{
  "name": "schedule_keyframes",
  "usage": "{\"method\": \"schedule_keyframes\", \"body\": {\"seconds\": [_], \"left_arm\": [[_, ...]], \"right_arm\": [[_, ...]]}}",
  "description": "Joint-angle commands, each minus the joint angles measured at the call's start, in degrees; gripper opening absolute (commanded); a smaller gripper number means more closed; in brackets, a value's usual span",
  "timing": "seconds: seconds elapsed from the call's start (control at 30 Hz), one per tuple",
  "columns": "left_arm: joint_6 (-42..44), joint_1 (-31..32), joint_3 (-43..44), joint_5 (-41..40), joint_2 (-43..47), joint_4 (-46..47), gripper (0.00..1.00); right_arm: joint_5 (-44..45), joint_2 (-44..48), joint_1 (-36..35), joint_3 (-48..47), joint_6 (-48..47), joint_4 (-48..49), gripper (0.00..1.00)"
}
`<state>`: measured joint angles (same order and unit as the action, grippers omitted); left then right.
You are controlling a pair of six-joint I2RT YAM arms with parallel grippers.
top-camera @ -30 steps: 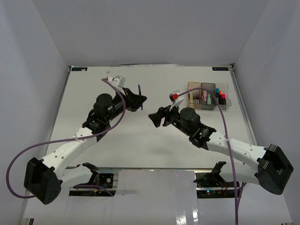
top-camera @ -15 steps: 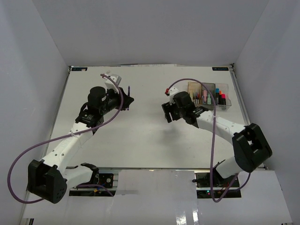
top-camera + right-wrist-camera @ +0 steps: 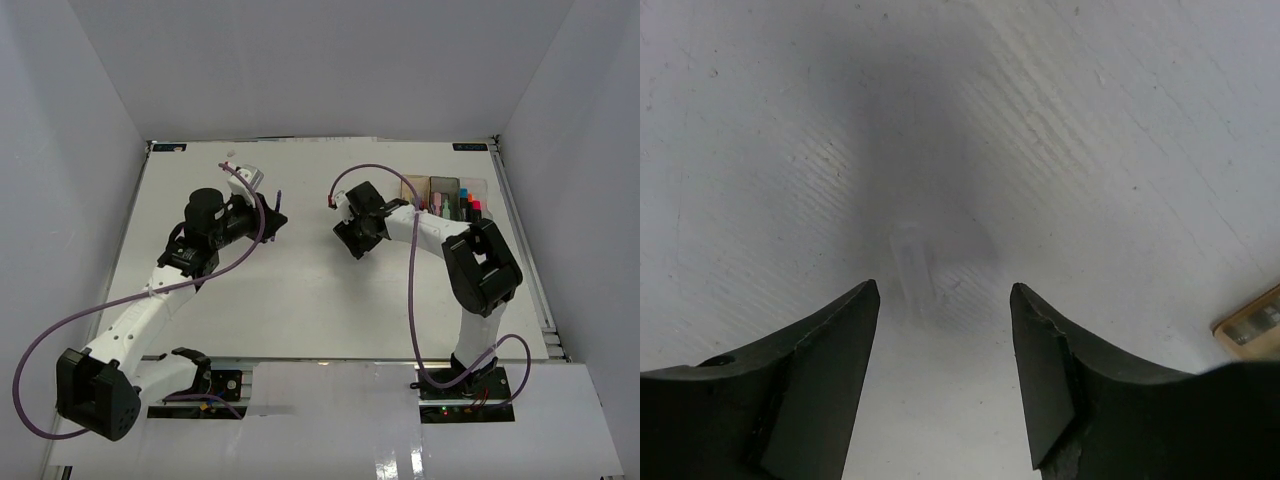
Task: Sort the stationery into containers
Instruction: Close the pen cap on the pen.
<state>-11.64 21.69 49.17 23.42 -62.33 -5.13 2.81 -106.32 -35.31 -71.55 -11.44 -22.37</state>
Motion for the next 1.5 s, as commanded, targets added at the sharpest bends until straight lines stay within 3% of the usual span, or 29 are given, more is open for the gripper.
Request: {"method": "schedule_keyframes", "body": {"seconds": [0.0, 0.6, 0.7, 0.83, 1.07, 1.17, 1.47], "left_arm": [[1.35, -0.07, -0.48, 1.01, 2.47, 0.56, 0.0], [1.97, -0.07, -0.83, 2.69, 2.38, 1.26, 0.0], [2.23, -0.07, -0.83, 2.6, 2.21, 1.17, 0.0], [2.23, -0.07, -1.0, 3.91, 2.56, 1.43, 0.0], [2.41, -0.07, -1.44, 7.07, 3.79, 2.75, 0.0], [2.15, -0.07, -2.14, 9.01, 5.19, 4.15, 0.0], [-5.04, -0.07, -6.27, 19.01, 6.25, 14.95, 0.0]], "right_arm": [[-1.23, -1.51, 0.15, -3.42, -2.44, -4.08, 0.61], [-3.69, -7.4, -0.73, -7.2, -2.97, -5.31, 0.49], [-2.99, -7.76, -0.99, -7.46, -2.71, -5.84, 0.43], [-0.79, -6.18, -1.51, -7.29, -2.27, -6.46, 0.22], [-1.84, 3.9, -3.18, -7.46, 0.36, -6.11, 0.08], [-4.8, 10.57, -4.15, -7.47, 2.91, -3.22, 0.08], [-12.12, 28.87, -5.3, 1.14, 14.07, 27.09, 0.08]]}}
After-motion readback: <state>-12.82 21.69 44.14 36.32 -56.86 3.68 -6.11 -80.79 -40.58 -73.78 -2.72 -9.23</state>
